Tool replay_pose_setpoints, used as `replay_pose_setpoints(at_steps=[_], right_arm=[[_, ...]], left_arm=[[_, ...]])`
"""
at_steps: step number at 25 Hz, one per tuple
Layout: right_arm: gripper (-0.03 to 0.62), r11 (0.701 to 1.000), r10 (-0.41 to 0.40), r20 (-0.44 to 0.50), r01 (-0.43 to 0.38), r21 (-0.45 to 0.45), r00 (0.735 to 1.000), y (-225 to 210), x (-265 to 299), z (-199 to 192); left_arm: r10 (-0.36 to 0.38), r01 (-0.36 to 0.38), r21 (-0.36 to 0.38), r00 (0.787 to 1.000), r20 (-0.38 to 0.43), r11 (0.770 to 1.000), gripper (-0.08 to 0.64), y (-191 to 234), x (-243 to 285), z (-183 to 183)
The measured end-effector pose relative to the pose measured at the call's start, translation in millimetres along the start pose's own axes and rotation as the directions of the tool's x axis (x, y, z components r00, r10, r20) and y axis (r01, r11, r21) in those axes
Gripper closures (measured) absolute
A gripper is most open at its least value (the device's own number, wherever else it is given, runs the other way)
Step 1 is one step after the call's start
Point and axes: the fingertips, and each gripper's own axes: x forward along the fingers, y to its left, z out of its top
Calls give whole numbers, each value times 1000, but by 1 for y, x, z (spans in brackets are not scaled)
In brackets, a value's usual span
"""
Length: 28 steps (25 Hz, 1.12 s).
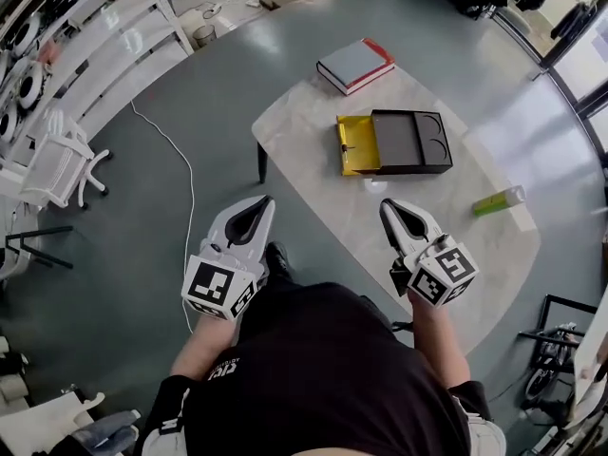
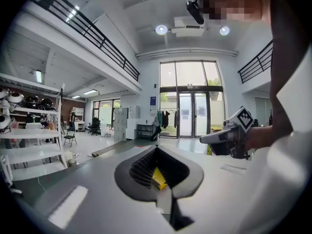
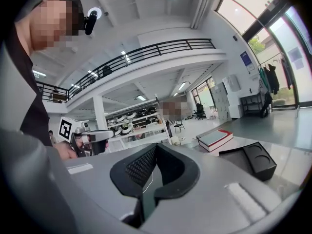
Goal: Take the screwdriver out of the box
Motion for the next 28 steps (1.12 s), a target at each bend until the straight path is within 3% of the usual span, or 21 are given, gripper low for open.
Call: replay_pose_setpoints(at_steps=[7, 15, 24, 26, 28], right_arm=[[577, 996, -85, 17, 85, 11, 996, 4, 86, 16], [577, 987, -159, 2, 158, 25, 987, 9, 154, 20], [577, 963, -256, -13, 257, 79, 966, -42, 160, 14], [577, 954, -283, -6, 283, 95, 959, -62, 155, 16], [577, 944, -309, 3, 306, 123, 951, -83, 149, 17]], left_arm=[[-78, 78, 30, 997, 15, 997, 558, 94, 32, 14], [-188, 188, 33, 982, -15, 982, 558, 154, 65, 8], [-307, 309, 28, 950, -55, 951, 558, 149, 143, -2], [-342, 348, 72, 936, -84, 935, 558, 137, 168, -2], [-375, 393, 162, 918, -131, 905, 558, 120, 192, -4]])
